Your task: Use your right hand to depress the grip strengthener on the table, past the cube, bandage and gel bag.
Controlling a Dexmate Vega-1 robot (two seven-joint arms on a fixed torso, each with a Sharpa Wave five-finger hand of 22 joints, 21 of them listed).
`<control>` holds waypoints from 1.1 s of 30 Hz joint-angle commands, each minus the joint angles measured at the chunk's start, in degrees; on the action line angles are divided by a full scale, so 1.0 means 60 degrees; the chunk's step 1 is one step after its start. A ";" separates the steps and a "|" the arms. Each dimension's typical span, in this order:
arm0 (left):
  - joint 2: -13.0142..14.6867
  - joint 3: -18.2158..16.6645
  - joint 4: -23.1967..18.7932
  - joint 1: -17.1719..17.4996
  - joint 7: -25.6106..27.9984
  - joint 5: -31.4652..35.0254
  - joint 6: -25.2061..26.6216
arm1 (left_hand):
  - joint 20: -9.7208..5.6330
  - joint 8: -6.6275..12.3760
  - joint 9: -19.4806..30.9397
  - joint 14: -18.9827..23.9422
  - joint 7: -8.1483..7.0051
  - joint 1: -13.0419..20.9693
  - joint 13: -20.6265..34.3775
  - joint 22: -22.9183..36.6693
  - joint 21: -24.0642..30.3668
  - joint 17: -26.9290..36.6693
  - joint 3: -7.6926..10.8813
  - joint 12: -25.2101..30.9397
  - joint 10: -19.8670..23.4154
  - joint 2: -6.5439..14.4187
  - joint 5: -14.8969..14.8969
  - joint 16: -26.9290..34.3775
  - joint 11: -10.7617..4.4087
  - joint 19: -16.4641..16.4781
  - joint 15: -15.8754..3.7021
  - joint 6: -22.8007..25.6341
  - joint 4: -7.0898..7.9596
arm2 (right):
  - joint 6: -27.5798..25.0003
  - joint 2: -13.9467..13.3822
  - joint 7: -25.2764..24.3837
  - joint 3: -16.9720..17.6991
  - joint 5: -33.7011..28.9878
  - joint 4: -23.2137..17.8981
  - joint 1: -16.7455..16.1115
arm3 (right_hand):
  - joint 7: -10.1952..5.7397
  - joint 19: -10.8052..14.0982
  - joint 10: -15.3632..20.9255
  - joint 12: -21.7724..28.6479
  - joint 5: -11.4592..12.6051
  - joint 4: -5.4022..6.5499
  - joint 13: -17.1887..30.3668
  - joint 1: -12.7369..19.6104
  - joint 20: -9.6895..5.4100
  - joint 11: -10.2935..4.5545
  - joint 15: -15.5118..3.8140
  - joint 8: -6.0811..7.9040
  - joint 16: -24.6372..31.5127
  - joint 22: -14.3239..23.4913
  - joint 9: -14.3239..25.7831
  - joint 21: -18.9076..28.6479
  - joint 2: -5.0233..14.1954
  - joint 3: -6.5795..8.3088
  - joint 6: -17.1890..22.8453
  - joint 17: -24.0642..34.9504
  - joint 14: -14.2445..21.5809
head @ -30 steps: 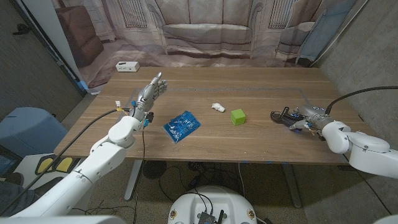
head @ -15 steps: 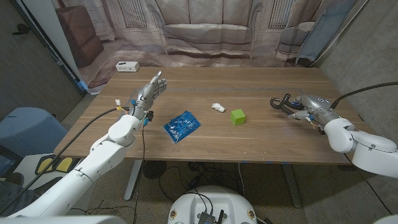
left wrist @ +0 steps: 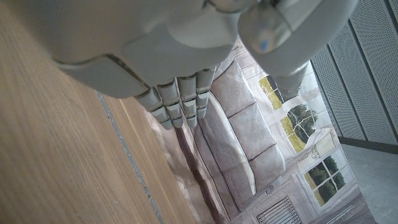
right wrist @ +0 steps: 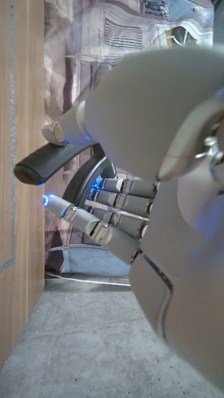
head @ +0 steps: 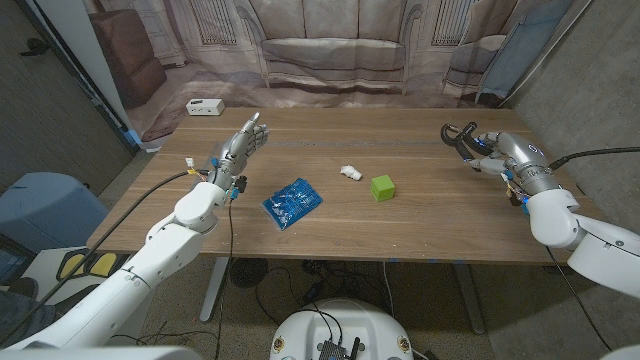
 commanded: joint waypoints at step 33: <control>-0.0022 -0.0049 0.0009 0.0063 0.0059 0.0006 -0.0150 | -0.0021 -0.0015 0.0026 0.0056 -0.0021 0.0046 0.0058 0.0053 -0.0019 0.0033 0.0059 -0.0025 0.0074 0.0054 -0.0032 -0.0030 0.0005 0.0047 -0.0007 0.0063 -0.0005 | 0.0565 0.1830 0.0374 0.0530 -0.2375 -0.0121 0.0045 | -0.0557 0.1266 0.0995 -0.0134 0.0057 -0.0324 0.0082 0.2486 -0.0420 -0.0241 -0.2474 0.0077 0.0637 0.0203 0.0111 0.1002 0.0834 -0.0031 0.1205 0.0541 0.3027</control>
